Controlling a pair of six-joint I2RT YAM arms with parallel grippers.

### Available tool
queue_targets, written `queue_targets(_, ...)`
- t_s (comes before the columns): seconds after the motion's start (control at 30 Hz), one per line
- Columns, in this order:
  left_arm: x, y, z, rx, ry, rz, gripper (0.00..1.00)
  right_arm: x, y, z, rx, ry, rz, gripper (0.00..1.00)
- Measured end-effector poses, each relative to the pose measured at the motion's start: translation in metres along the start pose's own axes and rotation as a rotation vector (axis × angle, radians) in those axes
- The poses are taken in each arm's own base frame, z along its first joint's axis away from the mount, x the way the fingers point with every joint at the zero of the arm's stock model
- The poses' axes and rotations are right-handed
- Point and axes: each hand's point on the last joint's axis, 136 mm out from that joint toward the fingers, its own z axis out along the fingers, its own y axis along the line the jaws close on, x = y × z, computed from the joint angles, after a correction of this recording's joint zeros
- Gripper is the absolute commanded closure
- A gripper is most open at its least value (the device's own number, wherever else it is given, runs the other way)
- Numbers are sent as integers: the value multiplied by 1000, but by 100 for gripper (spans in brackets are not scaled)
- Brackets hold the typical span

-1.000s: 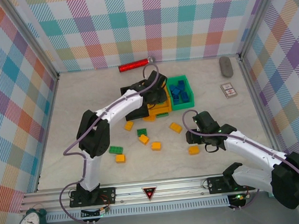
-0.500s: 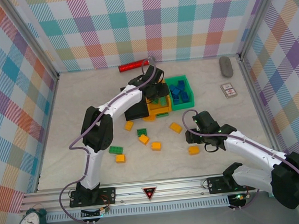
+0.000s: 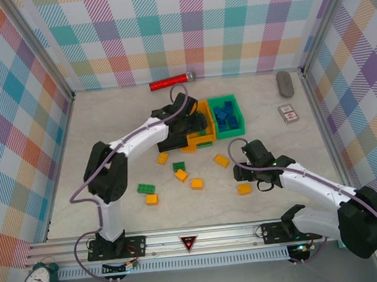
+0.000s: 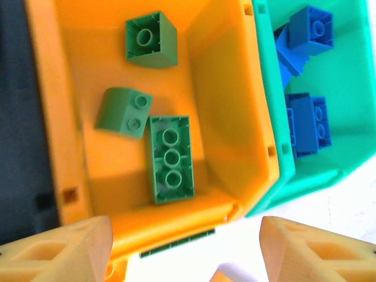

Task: Sort the legos into containers by color
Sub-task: Place the lego in the container, then move the container to the top-center of the table.

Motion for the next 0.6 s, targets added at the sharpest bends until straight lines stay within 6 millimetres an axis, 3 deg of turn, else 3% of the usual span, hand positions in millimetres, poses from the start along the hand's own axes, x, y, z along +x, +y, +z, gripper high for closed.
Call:
queue_targets(0.13, 15, 14, -37, 14, -32, -18, 34, -11, 3, 10, 26, 16, -9, 41)
queue_targets(0.2, 24, 24, -54, 14, -51, -23, 34, -28, 7, 16, 46, 13, -22, 41)
queue_targets(0.4, 57, 52, -84, -16, -75, -51, 34, -84, 18, 41, 90, -8, -32, 41)
queue_targets(0.6, 89, 67, -107, -37, -94, -53, 34, -125, 18, 72, 107, 4, -13, 41)
